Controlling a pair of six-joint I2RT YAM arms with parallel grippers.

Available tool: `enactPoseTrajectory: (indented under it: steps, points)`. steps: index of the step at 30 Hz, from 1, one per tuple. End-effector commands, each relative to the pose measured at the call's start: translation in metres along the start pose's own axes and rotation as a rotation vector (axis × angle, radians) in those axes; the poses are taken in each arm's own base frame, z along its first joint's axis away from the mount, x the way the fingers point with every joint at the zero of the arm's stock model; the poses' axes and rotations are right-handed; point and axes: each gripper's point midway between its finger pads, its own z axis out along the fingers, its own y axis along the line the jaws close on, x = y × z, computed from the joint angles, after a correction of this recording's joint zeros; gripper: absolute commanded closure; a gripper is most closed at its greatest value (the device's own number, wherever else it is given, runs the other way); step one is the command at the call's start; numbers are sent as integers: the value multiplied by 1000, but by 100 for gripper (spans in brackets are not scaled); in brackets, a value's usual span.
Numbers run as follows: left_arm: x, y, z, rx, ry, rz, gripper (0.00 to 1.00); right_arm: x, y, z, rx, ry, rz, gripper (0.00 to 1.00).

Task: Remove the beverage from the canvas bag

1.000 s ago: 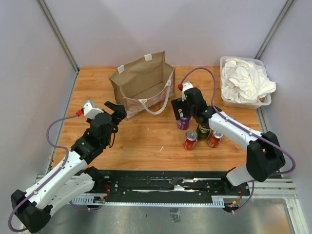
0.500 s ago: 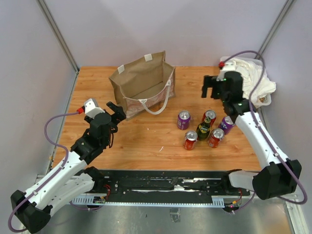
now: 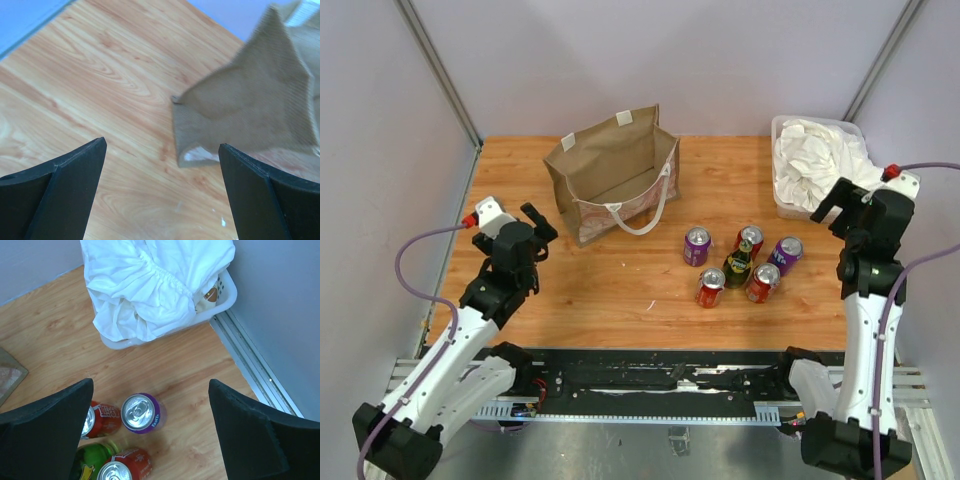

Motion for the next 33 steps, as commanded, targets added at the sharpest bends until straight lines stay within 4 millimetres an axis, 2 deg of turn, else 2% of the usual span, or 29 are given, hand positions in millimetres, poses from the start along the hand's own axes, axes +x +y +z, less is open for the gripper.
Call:
enactPoseTrajectory:
  steps: [1,4,10,20,27,33]
  points:
    - [-15,14,10,-27,10,-4,0,17,-21,-26,95,23,40,2]
    - [-18,24,12,-49,26,21,0,18,-31,-45,145,3,54,2]
    - [-29,40,-2,-81,-21,39,0,27,-39,-71,169,-3,47,2]
    - [-20,43,-11,-72,35,20,0,51,-34,-79,153,106,74,2]
    - [-21,38,-14,-54,58,15,0,44,-43,-91,207,75,46,2]
    - [-24,37,-21,-23,43,-16,0,39,-43,-96,205,52,26,2]
